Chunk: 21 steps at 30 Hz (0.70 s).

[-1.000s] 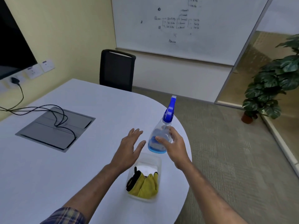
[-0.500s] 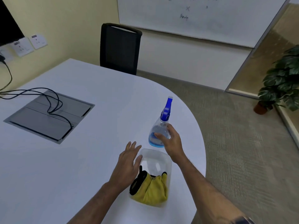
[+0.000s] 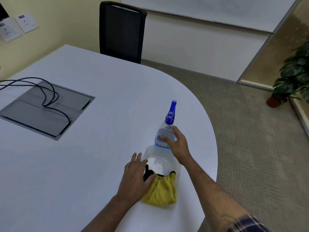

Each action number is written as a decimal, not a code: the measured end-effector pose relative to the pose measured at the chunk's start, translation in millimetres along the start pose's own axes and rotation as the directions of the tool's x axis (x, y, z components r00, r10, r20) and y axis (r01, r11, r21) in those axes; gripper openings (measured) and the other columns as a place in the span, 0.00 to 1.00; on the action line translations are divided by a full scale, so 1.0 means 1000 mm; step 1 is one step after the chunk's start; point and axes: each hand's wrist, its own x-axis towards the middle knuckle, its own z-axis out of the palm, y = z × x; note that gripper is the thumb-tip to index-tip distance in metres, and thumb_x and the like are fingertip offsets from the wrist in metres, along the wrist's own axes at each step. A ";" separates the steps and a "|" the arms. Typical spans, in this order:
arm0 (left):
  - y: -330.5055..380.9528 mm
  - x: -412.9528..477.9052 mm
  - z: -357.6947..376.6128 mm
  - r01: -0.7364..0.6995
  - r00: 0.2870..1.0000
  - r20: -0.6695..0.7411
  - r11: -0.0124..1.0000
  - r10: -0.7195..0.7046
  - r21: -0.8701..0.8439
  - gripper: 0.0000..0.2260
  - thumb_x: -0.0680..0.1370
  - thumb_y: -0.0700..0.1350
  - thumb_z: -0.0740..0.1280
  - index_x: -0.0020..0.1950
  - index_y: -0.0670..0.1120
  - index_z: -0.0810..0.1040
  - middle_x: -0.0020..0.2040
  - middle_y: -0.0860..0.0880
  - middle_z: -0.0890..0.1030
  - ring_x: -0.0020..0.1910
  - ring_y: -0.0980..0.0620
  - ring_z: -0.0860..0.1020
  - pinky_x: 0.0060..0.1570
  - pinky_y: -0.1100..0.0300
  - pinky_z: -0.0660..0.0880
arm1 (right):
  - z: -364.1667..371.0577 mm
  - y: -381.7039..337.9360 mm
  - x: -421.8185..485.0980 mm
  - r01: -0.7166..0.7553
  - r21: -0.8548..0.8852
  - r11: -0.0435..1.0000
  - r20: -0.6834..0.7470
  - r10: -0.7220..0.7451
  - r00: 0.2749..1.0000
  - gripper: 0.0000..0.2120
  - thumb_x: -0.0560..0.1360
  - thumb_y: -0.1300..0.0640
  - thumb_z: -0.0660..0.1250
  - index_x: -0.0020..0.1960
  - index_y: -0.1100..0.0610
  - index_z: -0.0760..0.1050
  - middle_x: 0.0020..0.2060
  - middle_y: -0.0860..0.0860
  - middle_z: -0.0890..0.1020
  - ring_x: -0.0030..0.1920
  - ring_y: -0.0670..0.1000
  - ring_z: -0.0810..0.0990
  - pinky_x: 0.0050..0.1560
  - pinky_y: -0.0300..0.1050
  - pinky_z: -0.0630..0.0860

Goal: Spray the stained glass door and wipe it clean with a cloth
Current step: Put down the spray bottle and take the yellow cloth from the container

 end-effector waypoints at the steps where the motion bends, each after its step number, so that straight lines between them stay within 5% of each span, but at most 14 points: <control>1: 0.000 0.000 0.001 0.005 1.000 -0.005 1.000 -0.005 0.010 0.28 0.82 0.60 0.66 0.78 0.48 0.70 0.85 0.47 0.59 0.86 0.50 0.49 0.81 0.57 0.51 | -0.001 0.001 0.001 0.000 -0.001 1.000 -0.002 0.000 1.000 0.30 0.76 0.54 0.76 0.74 0.55 0.71 0.69 0.53 0.78 0.68 0.54 0.76 0.68 0.54 0.78; 9: 0.001 0.002 0.008 0.057 0.998 -0.012 0.997 -0.057 0.052 0.28 0.78 0.64 0.70 0.71 0.48 0.77 0.84 0.45 0.63 0.86 0.48 0.53 0.79 0.53 0.55 | -0.006 -0.003 -0.005 0.009 -0.062 0.998 -0.016 -0.010 1.000 0.35 0.75 0.52 0.77 0.78 0.54 0.66 0.73 0.52 0.75 0.72 0.54 0.73 0.64 0.43 0.73; 12: 0.003 0.003 0.008 0.064 0.998 0.011 0.994 -0.065 0.085 0.27 0.78 0.65 0.68 0.68 0.47 0.79 0.84 0.45 0.63 0.86 0.48 0.53 0.79 0.52 0.57 | -0.009 -0.016 -0.037 0.089 -0.096 0.991 -0.199 -0.107 0.974 0.39 0.73 0.46 0.78 0.78 0.51 0.65 0.73 0.48 0.73 0.73 0.47 0.71 0.67 0.35 0.68; 14: 0.002 0.002 0.009 0.067 0.997 0.035 0.993 -0.071 0.100 0.26 0.79 0.64 0.67 0.67 0.47 0.80 0.84 0.45 0.62 0.86 0.47 0.52 0.79 0.51 0.57 | -0.005 -0.016 -0.070 0.216 -0.089 0.972 -0.310 -0.233 0.922 0.28 0.74 0.43 0.76 0.70 0.47 0.71 0.63 0.43 0.79 0.65 0.43 0.77 0.62 0.29 0.71; 16: 0.001 0.002 0.011 0.072 0.996 0.042 0.993 -0.076 0.089 0.22 0.80 0.61 0.67 0.66 0.46 0.80 0.84 0.44 0.62 0.86 0.47 0.52 0.79 0.51 0.58 | 0.001 -0.009 -0.099 0.208 -0.142 0.968 -0.209 -0.235 0.949 0.18 0.76 0.43 0.74 0.63 0.43 0.74 0.55 0.40 0.81 0.58 0.43 0.80 0.58 0.34 0.76; 18: 0.000 0.001 0.013 0.084 0.996 0.033 0.996 -0.085 0.042 0.19 0.81 0.57 0.67 0.64 0.45 0.81 0.84 0.44 0.64 0.86 0.46 0.53 0.78 0.51 0.59 | 0.005 0.001 -0.118 0.105 -0.335 0.936 0.027 -0.102 0.994 0.18 0.78 0.45 0.71 0.66 0.43 0.74 0.59 0.39 0.80 0.59 0.41 0.78 0.61 0.42 0.77; 21: 0.001 -0.002 0.019 0.107 0.994 -0.006 0.992 -0.107 -0.062 0.15 0.81 0.53 0.68 0.61 0.43 0.82 0.82 0.42 0.66 0.85 0.46 0.55 0.77 0.50 0.60 | 0.007 0.022 -0.118 0.207 -0.685 0.699 0.297 0.009 0.955 0.26 0.81 0.50 0.66 0.77 0.51 0.65 0.71 0.49 0.74 0.70 0.51 0.72 0.71 0.46 0.70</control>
